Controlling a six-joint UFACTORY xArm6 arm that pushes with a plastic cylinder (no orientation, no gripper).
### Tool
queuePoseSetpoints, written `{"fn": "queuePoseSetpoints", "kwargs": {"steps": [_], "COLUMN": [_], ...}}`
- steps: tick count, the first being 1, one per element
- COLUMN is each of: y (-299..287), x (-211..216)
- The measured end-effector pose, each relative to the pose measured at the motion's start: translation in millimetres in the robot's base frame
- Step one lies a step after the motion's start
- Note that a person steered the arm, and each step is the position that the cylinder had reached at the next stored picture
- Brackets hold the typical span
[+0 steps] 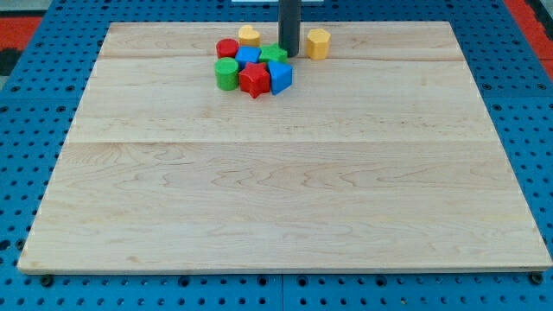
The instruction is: Move the yellow heart below to the blue cube
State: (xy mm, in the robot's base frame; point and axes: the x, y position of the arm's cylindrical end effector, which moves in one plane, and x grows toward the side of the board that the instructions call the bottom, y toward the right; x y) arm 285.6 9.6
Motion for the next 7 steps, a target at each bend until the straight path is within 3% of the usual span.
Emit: {"fn": "queuePoseSetpoints", "kwargs": {"steps": [1, 5, 6, 7], "y": [-44, -65, -83, -131], "x": [36, 36, 37, 67]}}
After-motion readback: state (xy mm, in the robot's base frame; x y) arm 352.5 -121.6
